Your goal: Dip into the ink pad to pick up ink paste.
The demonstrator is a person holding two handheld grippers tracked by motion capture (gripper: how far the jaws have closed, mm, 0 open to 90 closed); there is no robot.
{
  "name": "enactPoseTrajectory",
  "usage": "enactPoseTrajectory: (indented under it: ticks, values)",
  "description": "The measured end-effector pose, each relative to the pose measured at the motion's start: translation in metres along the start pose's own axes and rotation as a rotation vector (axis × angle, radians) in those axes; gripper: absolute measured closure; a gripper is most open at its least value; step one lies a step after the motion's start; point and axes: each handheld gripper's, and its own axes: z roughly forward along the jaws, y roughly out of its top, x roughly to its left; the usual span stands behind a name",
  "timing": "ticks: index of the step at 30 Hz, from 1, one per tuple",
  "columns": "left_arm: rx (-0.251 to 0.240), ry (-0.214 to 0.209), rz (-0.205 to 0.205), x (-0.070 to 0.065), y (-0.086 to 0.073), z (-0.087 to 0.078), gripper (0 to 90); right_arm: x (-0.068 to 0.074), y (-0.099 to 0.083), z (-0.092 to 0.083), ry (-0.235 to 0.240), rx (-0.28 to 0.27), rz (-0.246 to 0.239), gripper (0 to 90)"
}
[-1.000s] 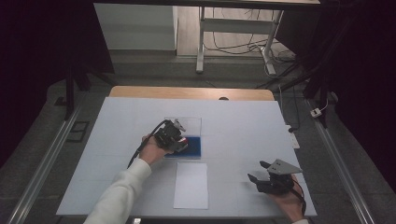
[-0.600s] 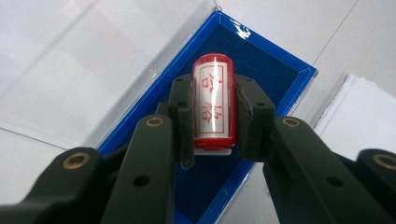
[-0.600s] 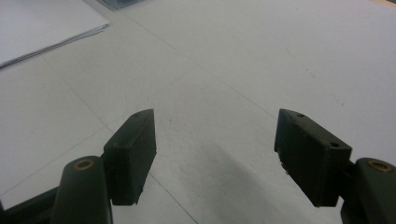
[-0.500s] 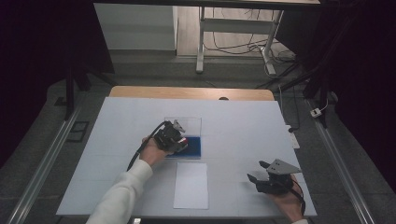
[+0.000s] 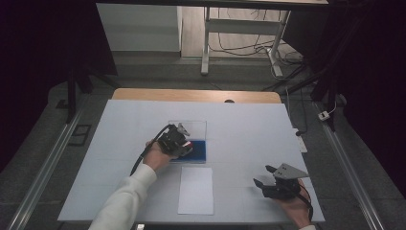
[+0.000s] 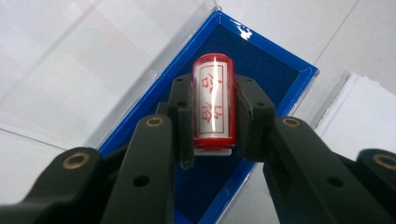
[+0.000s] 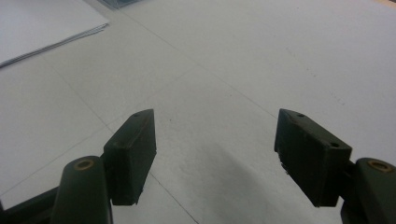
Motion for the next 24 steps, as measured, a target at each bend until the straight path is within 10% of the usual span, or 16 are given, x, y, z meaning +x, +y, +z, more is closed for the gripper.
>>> enactPoseTrajectory:
  ticks: [13, 24]
  values:
    - [-0.005, -0.013, 0.001, 0.005, 0.002, -0.006, 70.4, -0.001, 0.0, -0.002, 0.001, -0.005, 0.006, 28.9]
    - [-0.099, -0.026, 0.0, 0.01, 0.008, -0.036, 70.2, -0.002, -0.001, -0.002, 0.003, -0.007, 0.008, 28.9]
